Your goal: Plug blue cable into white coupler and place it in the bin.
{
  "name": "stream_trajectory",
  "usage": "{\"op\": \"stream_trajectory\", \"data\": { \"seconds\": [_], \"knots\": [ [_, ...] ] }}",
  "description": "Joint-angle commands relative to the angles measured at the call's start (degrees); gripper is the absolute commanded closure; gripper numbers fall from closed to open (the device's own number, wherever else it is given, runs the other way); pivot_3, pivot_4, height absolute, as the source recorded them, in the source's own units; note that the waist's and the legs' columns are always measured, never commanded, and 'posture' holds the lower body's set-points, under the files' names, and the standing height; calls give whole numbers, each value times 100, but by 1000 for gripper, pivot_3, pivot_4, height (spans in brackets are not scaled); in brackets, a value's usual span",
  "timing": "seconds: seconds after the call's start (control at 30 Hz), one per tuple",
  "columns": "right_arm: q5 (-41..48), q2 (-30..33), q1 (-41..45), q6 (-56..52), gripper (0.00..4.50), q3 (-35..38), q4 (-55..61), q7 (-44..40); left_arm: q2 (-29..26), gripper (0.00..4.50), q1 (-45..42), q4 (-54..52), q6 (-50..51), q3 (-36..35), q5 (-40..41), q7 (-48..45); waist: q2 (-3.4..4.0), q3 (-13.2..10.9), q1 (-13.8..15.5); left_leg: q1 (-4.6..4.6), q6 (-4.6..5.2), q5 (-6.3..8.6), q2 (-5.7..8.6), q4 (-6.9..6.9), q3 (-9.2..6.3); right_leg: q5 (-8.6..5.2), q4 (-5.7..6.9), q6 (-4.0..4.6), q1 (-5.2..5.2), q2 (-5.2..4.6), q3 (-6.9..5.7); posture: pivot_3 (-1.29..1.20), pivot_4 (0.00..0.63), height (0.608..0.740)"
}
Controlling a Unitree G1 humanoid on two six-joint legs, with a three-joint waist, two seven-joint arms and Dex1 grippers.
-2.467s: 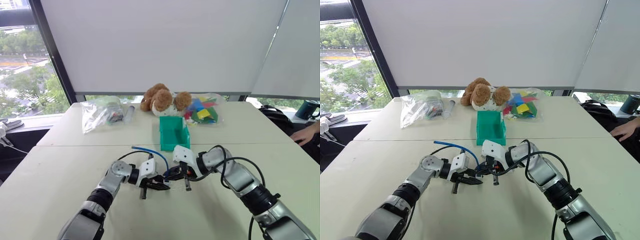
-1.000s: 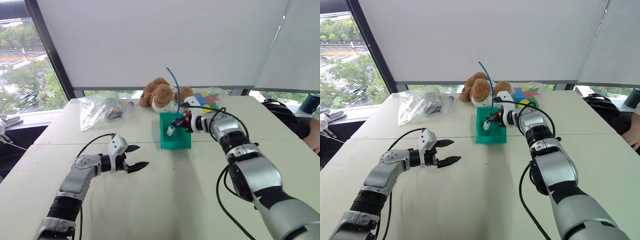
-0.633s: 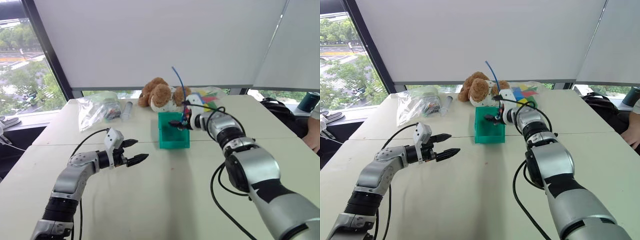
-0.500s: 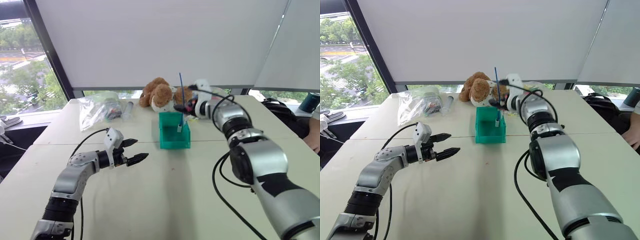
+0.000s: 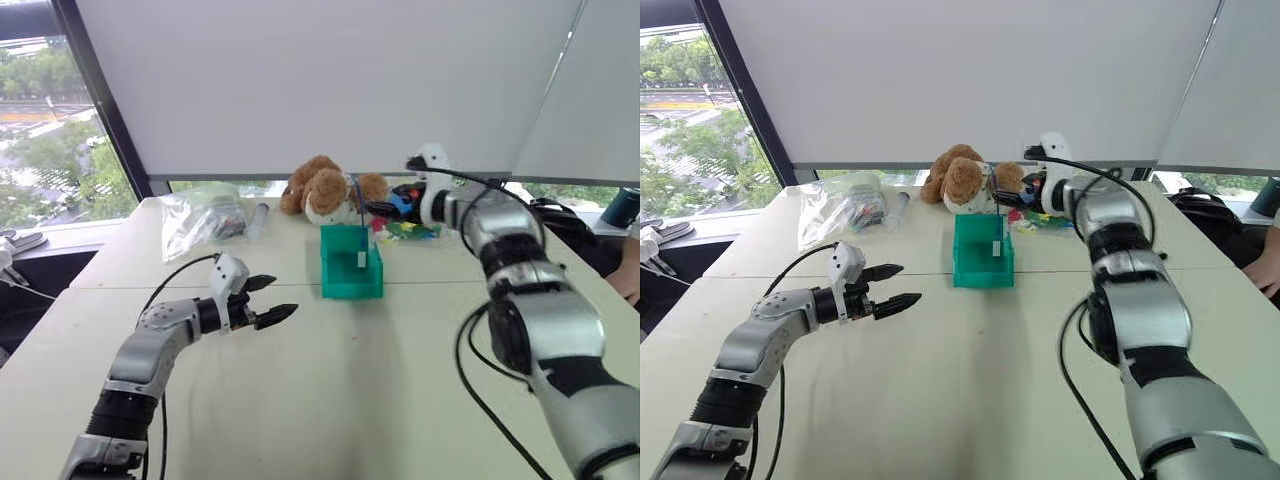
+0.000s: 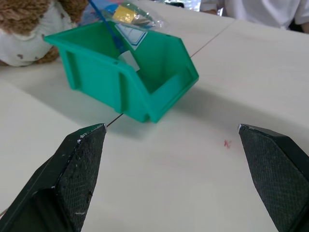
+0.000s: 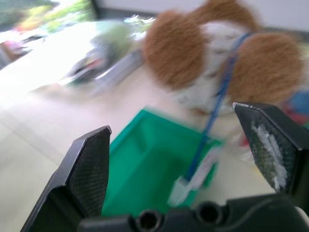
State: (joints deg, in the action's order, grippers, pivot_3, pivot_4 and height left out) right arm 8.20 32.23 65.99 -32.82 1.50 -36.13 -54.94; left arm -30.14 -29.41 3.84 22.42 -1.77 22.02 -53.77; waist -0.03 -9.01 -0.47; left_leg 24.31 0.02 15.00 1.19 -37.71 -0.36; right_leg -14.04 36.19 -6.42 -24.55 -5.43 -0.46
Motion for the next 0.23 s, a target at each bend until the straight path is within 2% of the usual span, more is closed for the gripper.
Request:
{"op": "stream_trajectory", "data": {
  "seconds": [0.03,0.1,0.23],
  "knots": [
    [775,459,-1058,-1257,68,120,2665,-419,-173,0,-31,-284,58,-277,167,25,13,-8,-15,2,6,4,1,-11,6,-1,0,-1,-2,-1,2,0,150,740],
    [1076,859,-1962,-1727,68,326,4003,-437,-254,0,-44,-371,152,-345,228,25,15,-14,-11,7,7,4,1,-21,7,-1,-2,-1,-4,-2,2,0,150,740],
    [1709,1282,-3252,-2398,68,903,5724,-300,-348,0,-18,-562,375,-527,504,26,11,-20,-18,-3,9,5,0,-32,7,-1,1,-3,6,-3,3,0,150,740]
  ]
}}
